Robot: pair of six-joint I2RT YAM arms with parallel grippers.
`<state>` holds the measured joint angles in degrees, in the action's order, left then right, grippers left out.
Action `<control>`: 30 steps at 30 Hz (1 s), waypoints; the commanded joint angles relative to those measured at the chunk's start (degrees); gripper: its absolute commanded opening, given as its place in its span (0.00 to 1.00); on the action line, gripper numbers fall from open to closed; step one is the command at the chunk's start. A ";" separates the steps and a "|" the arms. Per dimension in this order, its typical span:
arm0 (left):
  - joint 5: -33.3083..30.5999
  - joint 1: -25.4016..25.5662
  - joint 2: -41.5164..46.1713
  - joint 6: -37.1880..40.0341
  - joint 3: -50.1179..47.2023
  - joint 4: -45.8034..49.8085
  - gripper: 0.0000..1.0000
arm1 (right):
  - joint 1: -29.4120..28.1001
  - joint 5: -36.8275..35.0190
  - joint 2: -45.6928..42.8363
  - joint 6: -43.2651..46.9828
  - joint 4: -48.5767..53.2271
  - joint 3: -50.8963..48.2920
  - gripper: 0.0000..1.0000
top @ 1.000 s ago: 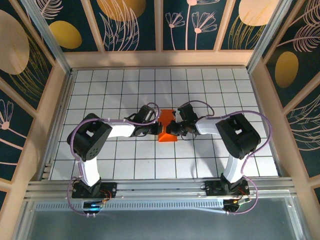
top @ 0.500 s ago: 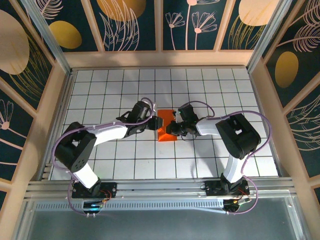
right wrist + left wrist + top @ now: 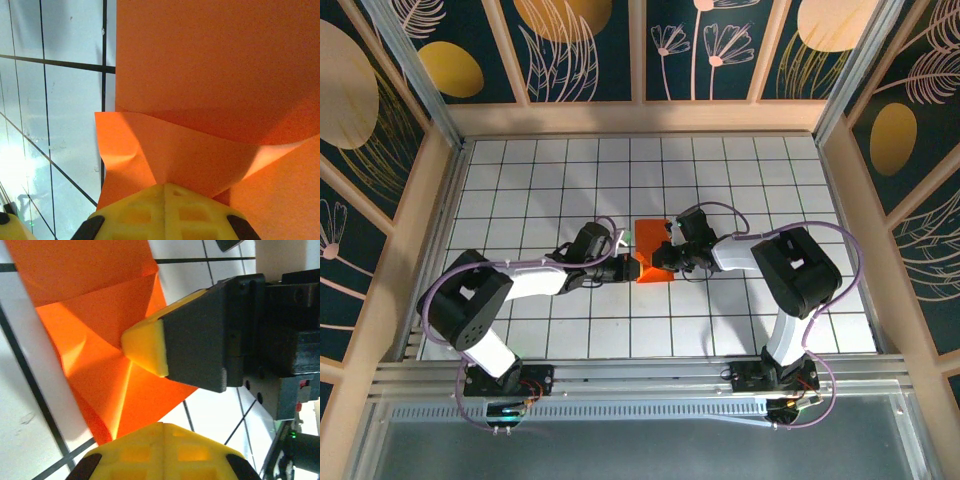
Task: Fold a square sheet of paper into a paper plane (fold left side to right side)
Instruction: Fold the triangle a second time at the center of the table.
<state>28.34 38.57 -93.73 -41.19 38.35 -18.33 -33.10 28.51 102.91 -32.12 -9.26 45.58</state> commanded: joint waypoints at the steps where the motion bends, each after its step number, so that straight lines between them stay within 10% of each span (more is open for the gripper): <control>1: 3.22 0.28 -1.60 -1.91 0.08 -4.69 0.06 | -0.40 -1.35 0.86 -0.23 3.46 -1.99 0.00; 30: -0.82 1.04 -8.43 0.41 1.90 -1.33 0.04 | -0.38 -1.88 0.72 0.57 5.03 -1.46 0.00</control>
<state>28.23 39.11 -101.27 -42.09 39.22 -20.86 -33.10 28.51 102.91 -32.08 -9.21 45.58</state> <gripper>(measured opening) 0.049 0.051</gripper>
